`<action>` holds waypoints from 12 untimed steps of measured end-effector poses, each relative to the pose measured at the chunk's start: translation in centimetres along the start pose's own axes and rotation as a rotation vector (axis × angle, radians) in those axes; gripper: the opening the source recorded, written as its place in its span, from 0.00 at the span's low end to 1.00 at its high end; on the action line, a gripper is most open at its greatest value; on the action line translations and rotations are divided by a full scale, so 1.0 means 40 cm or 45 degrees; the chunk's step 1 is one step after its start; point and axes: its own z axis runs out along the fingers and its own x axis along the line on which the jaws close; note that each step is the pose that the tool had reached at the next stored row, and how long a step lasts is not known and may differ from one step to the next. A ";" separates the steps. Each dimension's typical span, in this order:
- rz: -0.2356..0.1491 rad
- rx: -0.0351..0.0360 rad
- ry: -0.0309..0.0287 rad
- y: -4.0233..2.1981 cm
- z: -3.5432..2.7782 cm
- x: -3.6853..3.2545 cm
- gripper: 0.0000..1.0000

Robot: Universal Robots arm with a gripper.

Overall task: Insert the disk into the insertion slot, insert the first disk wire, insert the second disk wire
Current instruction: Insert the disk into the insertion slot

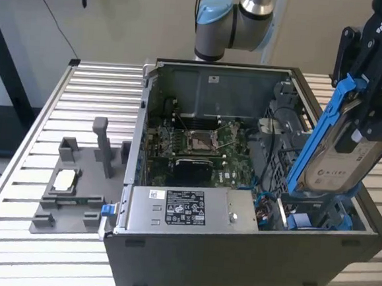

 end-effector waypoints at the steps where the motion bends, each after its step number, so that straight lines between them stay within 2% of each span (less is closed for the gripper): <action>1: 0.000 0.0003 0.0001 0.000 0.002 0.000 0.33; 8: 0.000 0.0009 0.0000 0.000 0.004 0.000 0.33; 12: 0.000 0.0009 0.0001 0.000 0.012 0.000 0.33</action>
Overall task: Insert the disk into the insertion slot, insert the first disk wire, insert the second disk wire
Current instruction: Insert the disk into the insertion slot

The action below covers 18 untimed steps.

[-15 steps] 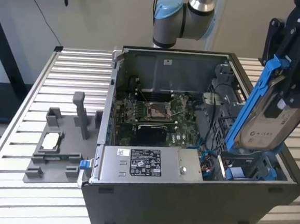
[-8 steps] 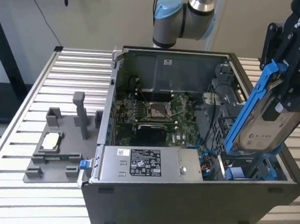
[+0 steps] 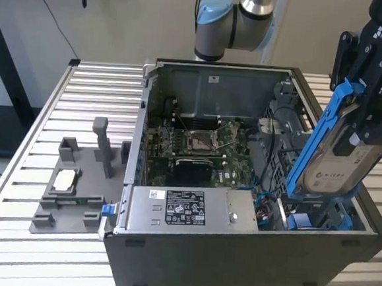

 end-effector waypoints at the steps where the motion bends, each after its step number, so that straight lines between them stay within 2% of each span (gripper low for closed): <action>1: 0.000 0.0000 -0.0001 0.000 0.004 0.000 0.33; 7: 0.000 0.0006 -0.0003 -0.002 0.027 0.000 0.33; 12: 0.000 0.0006 -0.0002 -0.014 0.039 -0.001 0.33; 18: -0.034 0.0010 0.0003 -0.023 0.061 -0.001 0.33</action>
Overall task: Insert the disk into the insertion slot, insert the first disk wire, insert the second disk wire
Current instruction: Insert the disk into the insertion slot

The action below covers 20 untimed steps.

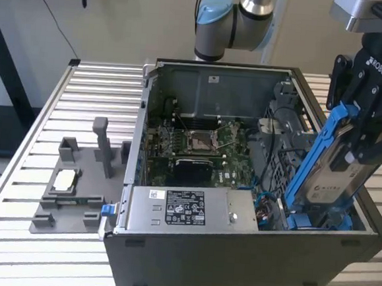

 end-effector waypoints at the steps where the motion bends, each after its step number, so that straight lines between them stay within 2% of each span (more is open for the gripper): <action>1: -0.003 0.0003 0.0000 0.000 0.004 0.000 0.33; 4: -0.004 0.0024 0.0001 -0.002 0.014 0.000 0.33; 10: -0.004 0.0109 0.0001 -0.007 0.024 -0.002 0.33; 20: -0.004 0.0142 -0.0025 -0.009 0.054 -0.009 0.33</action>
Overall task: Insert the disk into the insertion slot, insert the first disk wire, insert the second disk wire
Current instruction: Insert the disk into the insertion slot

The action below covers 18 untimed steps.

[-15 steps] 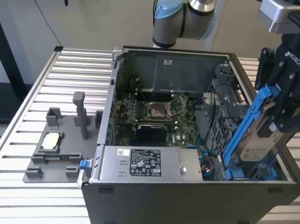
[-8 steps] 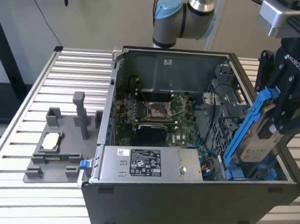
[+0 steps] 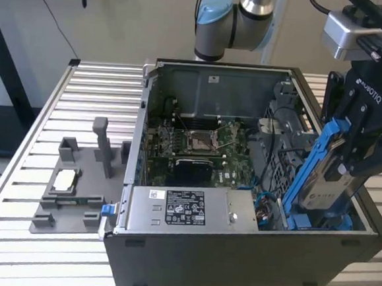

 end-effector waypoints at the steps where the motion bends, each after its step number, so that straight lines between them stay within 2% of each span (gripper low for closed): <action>1: 0.000 0.0001 -0.0007 0.000 0.004 0.000 0.33; 6: 0.000 0.0001 -0.0068 0.000 0.027 -0.004 0.33; 13: 0.000 0.0001 -0.0079 0.000 0.058 -0.006 0.33; 18: 0.000 0.0001 -0.0078 0.000 0.059 -0.006 0.33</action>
